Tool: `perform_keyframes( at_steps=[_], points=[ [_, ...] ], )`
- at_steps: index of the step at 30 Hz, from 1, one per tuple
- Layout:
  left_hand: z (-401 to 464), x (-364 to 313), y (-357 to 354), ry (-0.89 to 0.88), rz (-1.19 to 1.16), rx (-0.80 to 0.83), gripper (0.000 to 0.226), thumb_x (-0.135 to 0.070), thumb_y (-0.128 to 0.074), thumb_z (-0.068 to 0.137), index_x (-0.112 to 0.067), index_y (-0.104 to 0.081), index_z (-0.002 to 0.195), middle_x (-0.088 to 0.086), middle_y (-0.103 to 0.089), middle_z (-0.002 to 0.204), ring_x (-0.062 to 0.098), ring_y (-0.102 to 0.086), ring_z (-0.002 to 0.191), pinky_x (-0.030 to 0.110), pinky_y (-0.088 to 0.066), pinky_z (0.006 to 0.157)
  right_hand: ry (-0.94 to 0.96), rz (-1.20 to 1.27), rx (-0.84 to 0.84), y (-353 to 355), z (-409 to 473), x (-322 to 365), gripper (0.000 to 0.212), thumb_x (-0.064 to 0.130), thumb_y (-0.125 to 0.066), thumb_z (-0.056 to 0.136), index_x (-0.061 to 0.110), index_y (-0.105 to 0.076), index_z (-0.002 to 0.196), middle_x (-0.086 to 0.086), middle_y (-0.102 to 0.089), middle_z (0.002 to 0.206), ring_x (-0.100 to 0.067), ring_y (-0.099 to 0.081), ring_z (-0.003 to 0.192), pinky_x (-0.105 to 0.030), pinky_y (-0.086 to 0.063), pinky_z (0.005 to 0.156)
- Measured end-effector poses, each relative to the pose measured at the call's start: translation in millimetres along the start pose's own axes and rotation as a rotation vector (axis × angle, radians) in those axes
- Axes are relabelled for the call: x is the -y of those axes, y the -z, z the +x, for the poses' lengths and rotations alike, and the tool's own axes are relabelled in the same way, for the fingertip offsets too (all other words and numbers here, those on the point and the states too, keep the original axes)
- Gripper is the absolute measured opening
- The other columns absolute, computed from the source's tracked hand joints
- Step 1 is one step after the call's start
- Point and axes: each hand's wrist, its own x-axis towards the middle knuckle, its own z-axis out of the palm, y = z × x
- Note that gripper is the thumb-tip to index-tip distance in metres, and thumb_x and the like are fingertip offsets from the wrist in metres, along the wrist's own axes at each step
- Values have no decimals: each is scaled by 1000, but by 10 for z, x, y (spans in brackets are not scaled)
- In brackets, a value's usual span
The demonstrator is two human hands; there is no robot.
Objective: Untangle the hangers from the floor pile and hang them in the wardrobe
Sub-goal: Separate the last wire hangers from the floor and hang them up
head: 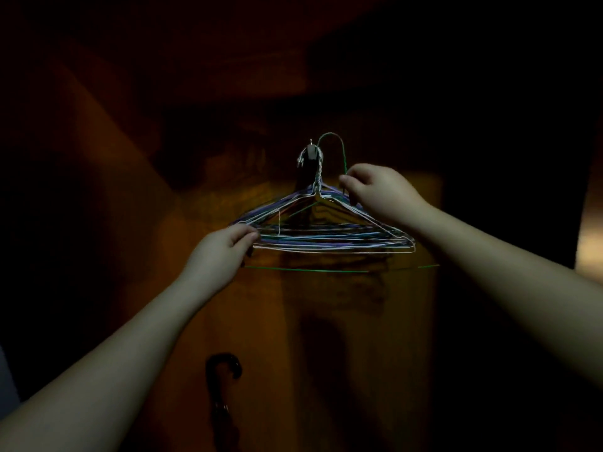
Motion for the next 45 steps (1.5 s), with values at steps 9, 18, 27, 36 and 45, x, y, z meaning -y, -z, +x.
perform_keyframes(
  at_steps=[9,18,27,36,45],
  points=[
    [574,-5,-165,55,-89,-115,19,-24,-49,102,-21,-67,99,-6,-61,78,7,-52,68,22,-36,57,-29,-15,-76,-24,546,-190,30,42,-48,99,21,-64,113,8,-60,89,-9,-56,79,-24,-45,66],
    [786,342,-346,80,-11,-216,29,-26,-50,101,-10,-68,116,5,-61,109,15,-50,99,28,-33,77,-66,-1,-6,-325,819,-271,30,42,-51,98,19,-66,110,3,-64,93,-14,-61,85,-33,-53,74],
    [763,662,-514,14,251,-268,30,-22,-51,101,-4,-68,118,3,-47,95,25,-43,99,29,-30,78,-20,14,12,-643,715,-305,31,37,-48,100,16,-65,115,-2,-67,99,-15,-61,86,-33,-53,73],
    [938,712,-538,-24,499,-180,29,-29,-48,101,-6,-61,111,10,-50,112,26,-50,106,38,-46,81,-4,-105,4,-653,762,-380,31,40,-50,98,16,-65,109,3,-56,94,-13,-55,80,-27,-44,61],
    [1110,677,-509,-96,508,-71,55,-45,-48,98,-8,-45,138,11,-47,141,26,-45,129,38,-40,102,6,-170,212,-546,646,-805,75,59,-57,88,19,-35,147,-4,-43,144,-21,-44,129,-37,-43,103]
  ],
)
